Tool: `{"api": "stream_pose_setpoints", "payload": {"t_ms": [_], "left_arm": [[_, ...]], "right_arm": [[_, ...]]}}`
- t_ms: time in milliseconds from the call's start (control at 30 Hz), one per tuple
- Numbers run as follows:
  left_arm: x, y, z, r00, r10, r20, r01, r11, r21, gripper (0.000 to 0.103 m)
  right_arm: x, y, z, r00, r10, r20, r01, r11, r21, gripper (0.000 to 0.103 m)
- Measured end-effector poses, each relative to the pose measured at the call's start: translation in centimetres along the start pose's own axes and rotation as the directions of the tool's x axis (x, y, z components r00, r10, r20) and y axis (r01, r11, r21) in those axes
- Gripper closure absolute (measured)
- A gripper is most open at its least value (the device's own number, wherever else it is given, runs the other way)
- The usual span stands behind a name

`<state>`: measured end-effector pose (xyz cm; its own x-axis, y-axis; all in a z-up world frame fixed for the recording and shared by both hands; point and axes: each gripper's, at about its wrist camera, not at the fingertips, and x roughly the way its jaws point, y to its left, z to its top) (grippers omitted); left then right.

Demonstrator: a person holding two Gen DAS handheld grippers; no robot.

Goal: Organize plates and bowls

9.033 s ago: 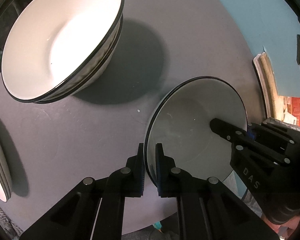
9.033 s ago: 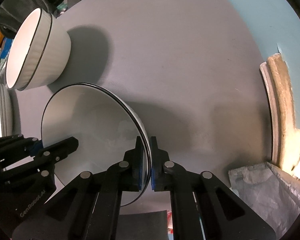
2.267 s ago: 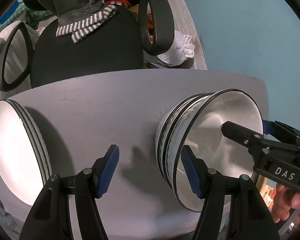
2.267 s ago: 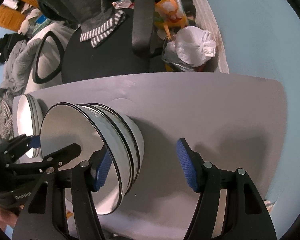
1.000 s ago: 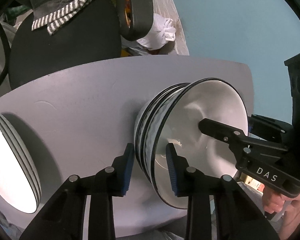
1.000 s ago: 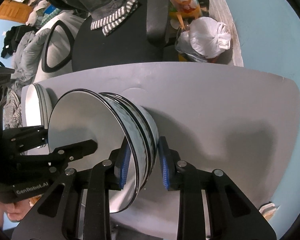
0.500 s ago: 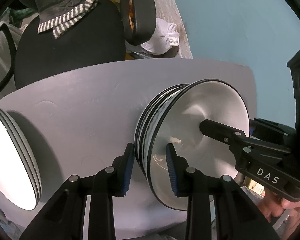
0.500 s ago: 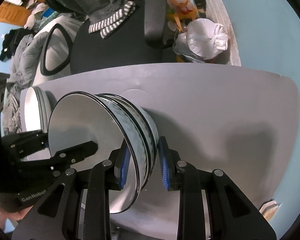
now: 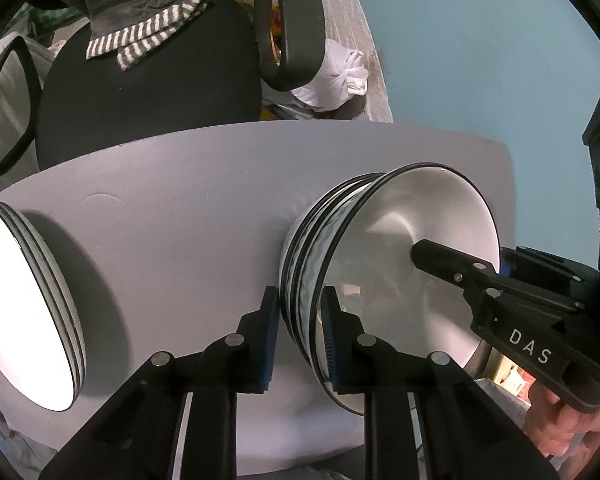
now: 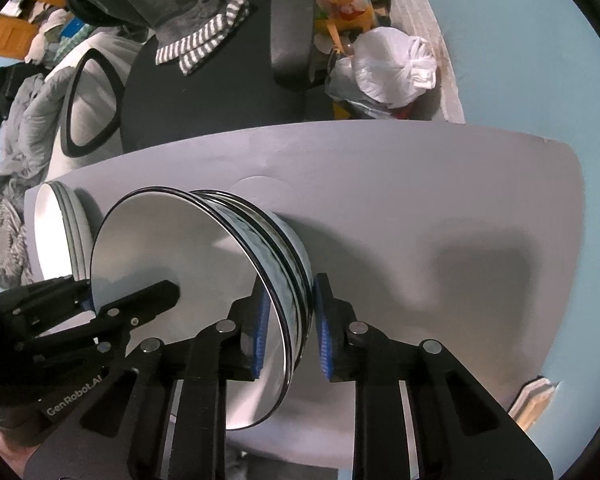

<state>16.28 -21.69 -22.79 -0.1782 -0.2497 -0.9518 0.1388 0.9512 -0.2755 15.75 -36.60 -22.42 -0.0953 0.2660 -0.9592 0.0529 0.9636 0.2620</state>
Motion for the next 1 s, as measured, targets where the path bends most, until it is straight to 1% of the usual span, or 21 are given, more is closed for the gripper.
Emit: {"api": "stream_pose_setpoints", "payload": {"t_ms": [133,300,467,867,1000], "left_arm": [[-0.1,-0.1,-0.2,1.0,0.009,-0.001,-0.009,1.0,0.004,0.084],[-0.2,0.5,-0.7,1.0,0.011,-0.007,-0.011,1.0,-0.007,0.084],[-0.7,0.9,-1.3,0.999,0.042,-0.001,-0.042,0.999,0.006,0.084],[-3.4,2.8,-2.6,0.998,0.044,0.033,-0.044,0.999,-0.024,0.084],[-4.4,3.5,-3.2,0.998,0.034,0.048,-0.033,0.999,-0.036,0.084]], "right_arm": [[-0.2,0.3,-0.3,1.0,-0.021,0.006,0.021,1.0,-0.005,0.086],[-0.2,0.6,-0.5,1.0,-0.006,0.001,0.006,1.0,0.002,0.087],[0.2,1.3,-0.9,1.0,0.011,-0.013,-0.011,1.0,0.009,0.088],[-0.4,4.1,-1.8,1.0,0.024,-0.011,-0.024,1.0,-0.012,0.088],[-0.9,5.4,-2.1,1.0,0.018,-0.003,-0.018,1.0,-0.024,0.088]]}}
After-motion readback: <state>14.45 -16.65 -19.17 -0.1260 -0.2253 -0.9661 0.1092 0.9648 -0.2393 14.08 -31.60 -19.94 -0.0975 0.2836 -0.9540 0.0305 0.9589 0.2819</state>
